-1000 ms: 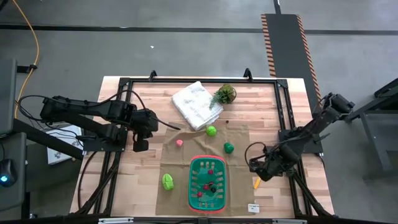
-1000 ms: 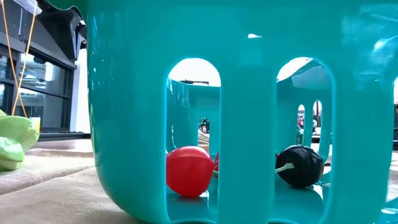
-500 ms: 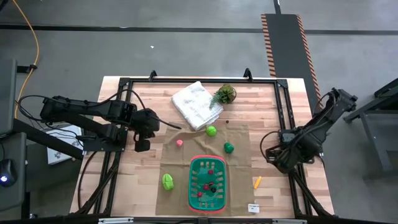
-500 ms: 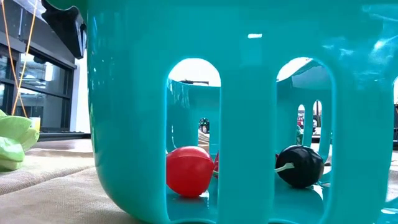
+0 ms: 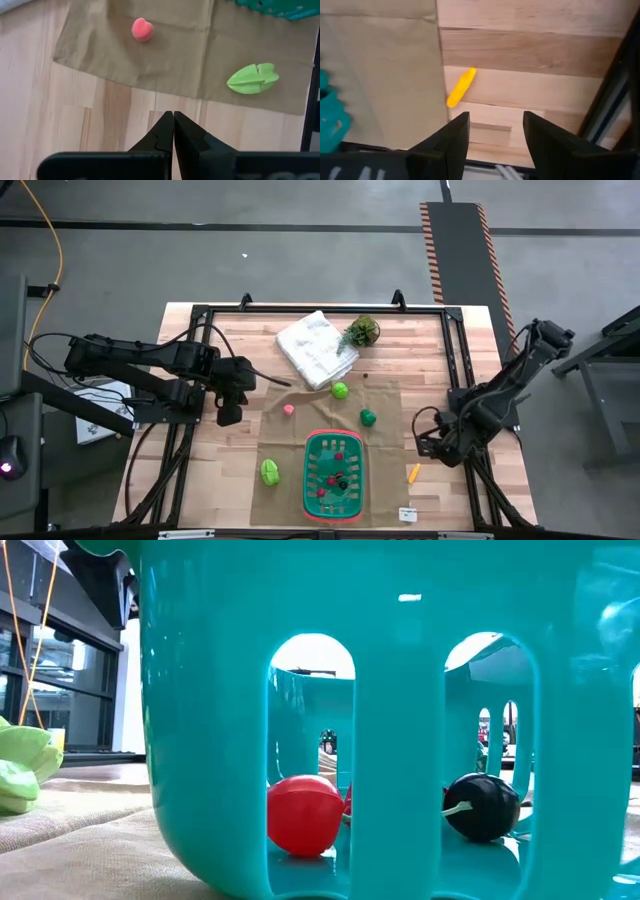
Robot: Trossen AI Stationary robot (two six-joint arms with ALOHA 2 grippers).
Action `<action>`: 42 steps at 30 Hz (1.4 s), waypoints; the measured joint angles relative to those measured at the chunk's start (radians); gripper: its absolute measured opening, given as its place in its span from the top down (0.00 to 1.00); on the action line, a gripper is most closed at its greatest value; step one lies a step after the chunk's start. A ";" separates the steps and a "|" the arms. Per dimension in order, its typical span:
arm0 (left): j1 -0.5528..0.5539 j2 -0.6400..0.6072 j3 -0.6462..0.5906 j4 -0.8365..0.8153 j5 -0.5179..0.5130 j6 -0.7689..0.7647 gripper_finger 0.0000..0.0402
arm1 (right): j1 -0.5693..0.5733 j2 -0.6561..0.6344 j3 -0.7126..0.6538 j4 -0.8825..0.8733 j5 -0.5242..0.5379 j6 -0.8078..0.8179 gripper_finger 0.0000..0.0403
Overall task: Pick and placing Produce into tupperware
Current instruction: Put the yellow corn into the blue bin
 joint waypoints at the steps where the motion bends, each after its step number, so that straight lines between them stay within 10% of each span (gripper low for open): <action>1: 0.000 0.000 0.000 0.000 0.000 -0.008 0.99 | 0.008 0.000 0.000 -0.004 0.003 -0.003 0.56; 6: 0.000 0.000 0.000 0.001 0.007 -0.063 0.99 | 0.033 0.000 0.000 0.041 0.007 -0.206 0.56; 22: 0.000 0.000 0.000 0.432 0.152 -0.686 0.99 | -0.174 0.000 0.000 0.080 -0.216 -1.677 0.56; 28: 0.000 0.000 0.000 0.629 0.139 -0.786 0.99 | -0.178 0.016 0.046 -0.032 -0.110 -2.086 0.56; 42: 0.000 0.000 0.000 0.702 0.103 -0.822 0.99 | -0.033 0.154 0.085 0.049 0.075 -2.379 0.56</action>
